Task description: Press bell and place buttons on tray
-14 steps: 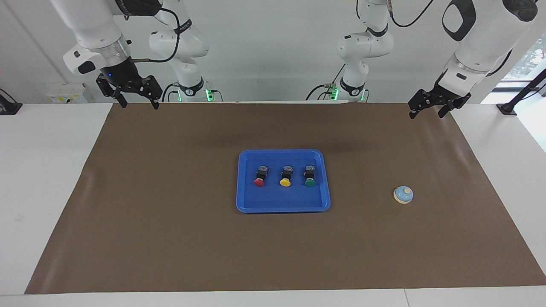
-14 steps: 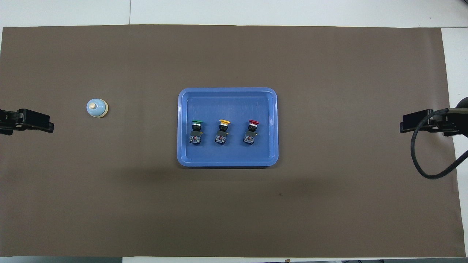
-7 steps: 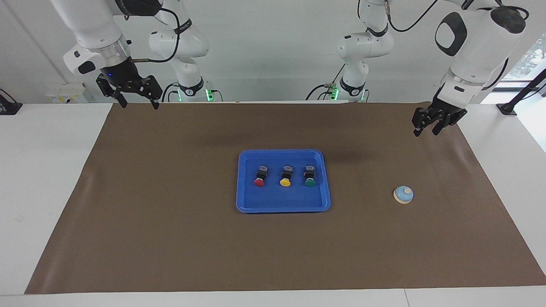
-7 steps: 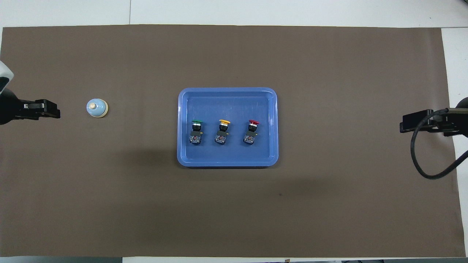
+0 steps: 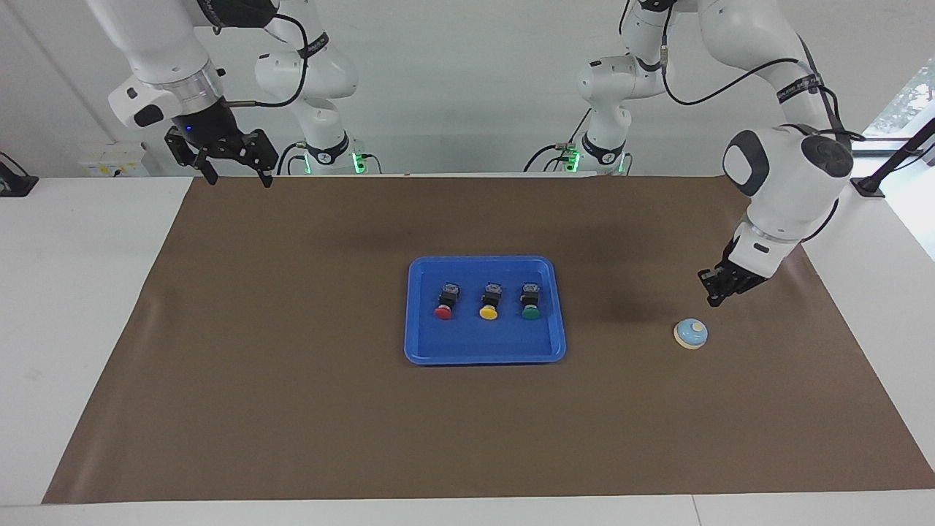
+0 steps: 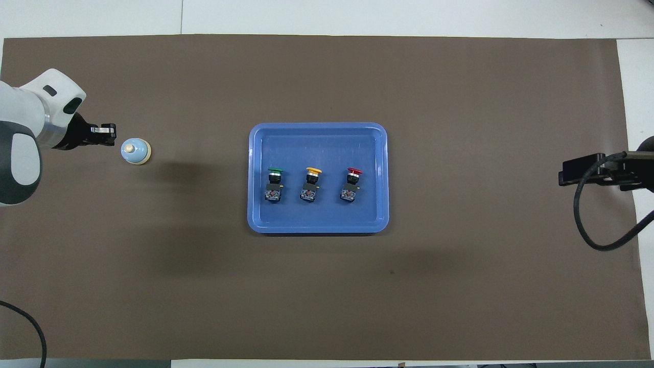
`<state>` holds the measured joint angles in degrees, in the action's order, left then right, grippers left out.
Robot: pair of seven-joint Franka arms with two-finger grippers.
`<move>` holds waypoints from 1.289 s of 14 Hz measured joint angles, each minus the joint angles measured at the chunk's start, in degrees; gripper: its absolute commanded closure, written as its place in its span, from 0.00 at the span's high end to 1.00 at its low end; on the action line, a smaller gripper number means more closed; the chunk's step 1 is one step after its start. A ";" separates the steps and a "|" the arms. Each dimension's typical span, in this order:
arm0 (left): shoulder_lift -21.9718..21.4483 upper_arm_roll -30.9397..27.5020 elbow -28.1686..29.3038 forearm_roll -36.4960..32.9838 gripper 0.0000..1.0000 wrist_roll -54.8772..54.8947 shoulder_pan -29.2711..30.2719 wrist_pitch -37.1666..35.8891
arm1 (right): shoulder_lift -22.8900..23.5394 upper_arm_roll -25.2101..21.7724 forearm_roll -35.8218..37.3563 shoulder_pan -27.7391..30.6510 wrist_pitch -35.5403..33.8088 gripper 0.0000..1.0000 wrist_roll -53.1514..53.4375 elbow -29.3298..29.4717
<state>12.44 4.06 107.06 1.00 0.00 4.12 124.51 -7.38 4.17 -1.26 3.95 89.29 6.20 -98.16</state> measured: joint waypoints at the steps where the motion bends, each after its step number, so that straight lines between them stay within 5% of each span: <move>1: 1.25 -0.05 0.01 -0.03 0.00 0.00 0.01 0.58 | 0.00 0.00 0.00 0.00 0.00 1.00 0.00 0.00; 12: 6.54 -0.40 1.43 -1.80 0.00 0.05 0.67 8.57 | -0.04 0.00 0.00 0.00 0.00 1.00 0.00 -0.04; 17: 6.28 -0.43 0.64 -1.80 0.00 0.06 0.81 6.07 | -0.05 0.00 0.00 0.00 0.00 1.00 0.00 -0.07; 18: 5.68 -0.46 -0.62 -1.80 0.11 0.06 0.94 3.30 | -0.05 0.00 0.00 0.00 0.00 1.00 0.00 -0.08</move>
<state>18.13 3.60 106.43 -0.80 0.06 5.06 127.81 -7.43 4.17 -1.26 3.95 89.29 6.20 -98.24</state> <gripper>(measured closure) 0.991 0.000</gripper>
